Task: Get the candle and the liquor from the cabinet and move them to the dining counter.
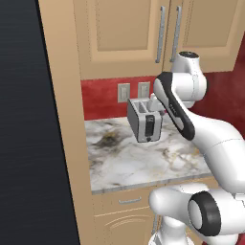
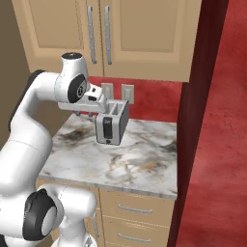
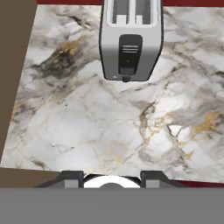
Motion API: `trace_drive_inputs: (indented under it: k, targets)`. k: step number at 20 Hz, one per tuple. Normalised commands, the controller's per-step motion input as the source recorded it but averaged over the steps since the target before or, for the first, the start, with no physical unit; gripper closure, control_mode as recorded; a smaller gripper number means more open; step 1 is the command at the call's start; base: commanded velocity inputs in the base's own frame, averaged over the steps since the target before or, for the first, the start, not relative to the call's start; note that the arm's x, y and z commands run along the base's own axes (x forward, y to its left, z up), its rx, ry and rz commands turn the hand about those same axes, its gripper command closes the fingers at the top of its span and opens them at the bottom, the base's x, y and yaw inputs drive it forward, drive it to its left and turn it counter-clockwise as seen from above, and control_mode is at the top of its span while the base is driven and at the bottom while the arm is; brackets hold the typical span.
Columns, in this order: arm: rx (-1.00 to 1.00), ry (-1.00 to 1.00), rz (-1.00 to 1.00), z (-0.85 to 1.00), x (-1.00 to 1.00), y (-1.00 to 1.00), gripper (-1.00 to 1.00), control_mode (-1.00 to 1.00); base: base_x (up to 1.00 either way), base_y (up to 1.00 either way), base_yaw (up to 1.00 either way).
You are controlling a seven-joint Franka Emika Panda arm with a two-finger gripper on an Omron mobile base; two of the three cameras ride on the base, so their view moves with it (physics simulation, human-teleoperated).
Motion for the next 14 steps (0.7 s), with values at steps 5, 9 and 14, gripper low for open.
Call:
trace_drive_inputs:
  k: [5,9,14]
  targets:
    - [0.00,-0.05,0.00,-0.02,-0.46,0.00,-1.00,-1.00,0.00,0.00,0.00]
    - [0.00,-0.23,-0.01,-0.08,-0.64,-0.04,-1.00,-1.00,0.00,0.00,0.00]
    - [-0.05,-0.33,-0.07,-0.01,-0.59,-0.27,-1.00,-1.00,0.00,0.00,0.00]
